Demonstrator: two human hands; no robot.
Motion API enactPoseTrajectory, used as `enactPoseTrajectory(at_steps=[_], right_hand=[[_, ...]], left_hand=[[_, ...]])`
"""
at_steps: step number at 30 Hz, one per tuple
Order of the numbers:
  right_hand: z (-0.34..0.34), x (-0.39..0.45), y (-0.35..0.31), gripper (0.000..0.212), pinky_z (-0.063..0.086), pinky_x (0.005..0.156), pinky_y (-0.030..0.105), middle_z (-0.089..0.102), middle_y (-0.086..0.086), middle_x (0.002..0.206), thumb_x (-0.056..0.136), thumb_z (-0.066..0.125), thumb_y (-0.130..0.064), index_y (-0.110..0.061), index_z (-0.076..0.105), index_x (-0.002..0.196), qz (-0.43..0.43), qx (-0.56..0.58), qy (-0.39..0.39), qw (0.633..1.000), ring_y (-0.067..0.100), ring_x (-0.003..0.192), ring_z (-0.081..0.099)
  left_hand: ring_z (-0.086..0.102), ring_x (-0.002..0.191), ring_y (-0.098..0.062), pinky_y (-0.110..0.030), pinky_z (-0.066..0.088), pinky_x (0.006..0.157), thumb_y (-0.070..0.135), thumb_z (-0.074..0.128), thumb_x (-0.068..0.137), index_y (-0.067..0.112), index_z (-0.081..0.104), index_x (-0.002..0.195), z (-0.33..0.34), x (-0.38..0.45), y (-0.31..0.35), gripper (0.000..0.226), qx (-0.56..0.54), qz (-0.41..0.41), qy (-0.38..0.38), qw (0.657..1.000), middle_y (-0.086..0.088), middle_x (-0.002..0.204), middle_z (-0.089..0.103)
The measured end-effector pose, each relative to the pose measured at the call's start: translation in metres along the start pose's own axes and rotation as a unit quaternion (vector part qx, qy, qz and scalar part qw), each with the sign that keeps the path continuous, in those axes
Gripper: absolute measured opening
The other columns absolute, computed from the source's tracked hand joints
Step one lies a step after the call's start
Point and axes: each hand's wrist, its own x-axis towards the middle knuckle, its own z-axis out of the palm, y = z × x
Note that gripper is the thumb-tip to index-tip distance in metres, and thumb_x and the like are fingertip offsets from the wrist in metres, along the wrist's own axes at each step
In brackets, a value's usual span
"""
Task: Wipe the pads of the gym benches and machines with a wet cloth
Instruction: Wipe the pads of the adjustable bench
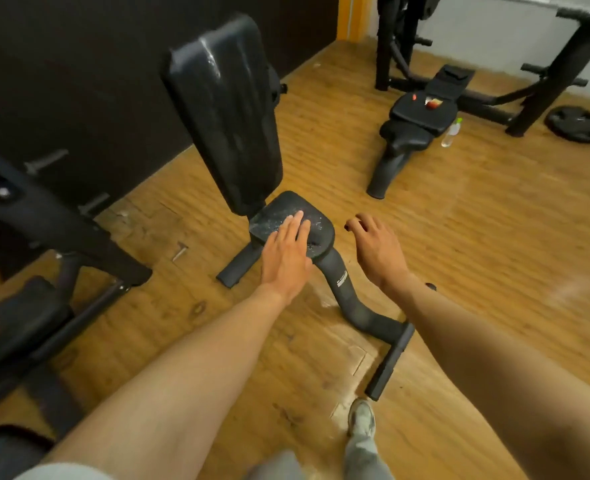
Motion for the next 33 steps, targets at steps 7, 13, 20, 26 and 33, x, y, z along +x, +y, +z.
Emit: enactPoseTrajectory(at_steps=[7, 13, 20, 26, 33], right_hand=[[0.111, 0.083, 0.031, 0.047, 0.04, 0.077, 0.04, 0.055, 0.015, 0.125, 0.077, 0.06, 0.006, -0.009, 0.057, 0.122, -0.02, 0.073, -0.083, 0.994, 0.039, 0.105, 0.054], [0.219, 0.149, 0.049, 0.049, 0.046, 0.089, 0.047, 0.052, 0.017, 0.127, 0.079, 0.039, -0.015, -0.009, 0.053, 0.126, -0.006, 0.108, -0.156, 0.982, 0.04, 0.108, 0.052], [0.338, 0.227, 0.067, 0.054, 0.043, 0.1, 0.05, 0.051, 0.024, 0.136, 0.082, 0.049, -0.018, -0.001, 0.054, 0.133, 0.064, 0.124, -0.175, 0.975, 0.044, 0.119, 0.051], [0.422, 0.252, 0.094, 0.071, 0.024, 0.124, 0.049, 0.024, 0.025, 0.164, 0.091, 0.061, 0.0, 0.001, 0.03, 0.156, 0.114, 0.135, -0.151, 0.973, 0.042, 0.15, 0.027], [0.448, 0.188, 0.05, 0.076, 0.023, 0.124, 0.051, 0.022, 0.025, 0.164, 0.084, 0.051, 0.019, 0.005, 0.029, 0.156, 0.069, 0.171, -0.129, 0.974, 0.039, 0.154, 0.017]], left_hand=[[0.013, 0.158, -0.02, -0.036, 0.029, 0.119, 0.016, 0.058, 0.096, 0.014, 0.024, 0.161, 0.098, 0.062, -0.028, 0.073, -0.037, -0.12, -0.062, 0.99, -0.003, 0.172, 0.012], [0.008, 0.158, -0.021, -0.038, 0.024, 0.125, 0.024, 0.059, 0.097, 0.014, 0.013, 0.163, 0.202, 0.136, -0.064, 0.081, -0.051, -0.117, -0.138, 0.982, -0.004, 0.172, 0.006], [-0.001, 0.159, -0.02, -0.04, 0.016, 0.128, 0.036, 0.059, 0.099, 0.013, -0.001, 0.164, 0.326, 0.226, -0.113, 0.091, -0.034, -0.033, -0.198, 0.979, -0.004, 0.173, -0.005], [-0.012, 0.158, -0.019, -0.038, 0.003, 0.129, 0.067, 0.054, 0.093, 0.012, -0.013, 0.162, 0.399, 0.265, -0.134, 0.111, -0.015, 0.023, -0.231, 0.973, -0.004, 0.171, -0.018], [-0.021, 0.156, -0.018, -0.038, -0.004, 0.129, 0.08, 0.05, 0.087, 0.012, -0.02, 0.161, 0.422, 0.267, -0.146, 0.122, -0.013, 0.004, -0.284, 0.959, -0.003, 0.169, -0.026]])
